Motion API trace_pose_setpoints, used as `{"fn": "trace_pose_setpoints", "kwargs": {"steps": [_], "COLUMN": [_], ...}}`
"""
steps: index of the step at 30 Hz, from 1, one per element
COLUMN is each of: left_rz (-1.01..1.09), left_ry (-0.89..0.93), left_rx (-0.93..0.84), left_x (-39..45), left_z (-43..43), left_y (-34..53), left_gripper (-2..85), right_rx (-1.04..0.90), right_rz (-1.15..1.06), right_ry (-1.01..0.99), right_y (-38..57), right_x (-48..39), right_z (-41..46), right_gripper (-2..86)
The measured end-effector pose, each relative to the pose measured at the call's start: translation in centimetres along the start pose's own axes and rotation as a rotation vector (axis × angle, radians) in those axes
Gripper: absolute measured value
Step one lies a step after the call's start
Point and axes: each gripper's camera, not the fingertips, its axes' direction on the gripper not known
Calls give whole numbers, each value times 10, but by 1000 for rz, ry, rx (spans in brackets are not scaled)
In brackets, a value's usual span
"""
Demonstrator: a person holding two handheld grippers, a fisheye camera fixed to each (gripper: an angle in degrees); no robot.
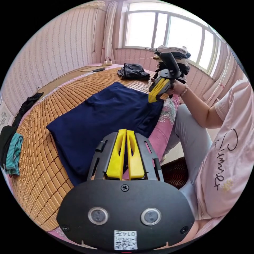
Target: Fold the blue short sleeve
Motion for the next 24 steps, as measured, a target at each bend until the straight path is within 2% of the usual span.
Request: {"fn": "trace_pose_setpoints", "kwargs": {"steps": [2,5,8,10,14,18,21,24], "left_rz": [24,25,29,33,43,42,88,122], "left_ry": [35,-35,-167,-140,-139,-116,-125,-137], "left_rx": [76,23,-31,-84,-87,-76,-79,-113], "left_x": [19,41,51,53,56,55,61,64], "left_z": [6,34,53,63,66,65,62,70], "left_y": [-8,-16,-15,-15,-14,-13,-13,-14], "left_gripper": [-10,-10,-10,-10,-10,-10,-10,-10], "right_rx": [73,53,-72,-179,-391,-458,-459,-501], "right_rz": [83,162,157,157,168,200,211,243], "right_ry": [50,83,251,305,376,357,461,436], "right_y": [-21,-76,-141,-183,-212,-231,-241,-242], "right_x": [13,36,53,69,92,100,105,118], "right_z": [1,20,52,82,135,136,133,148], "right_gripper": [-6,-4,-3,-3,-3,-4,-4,-5]}}
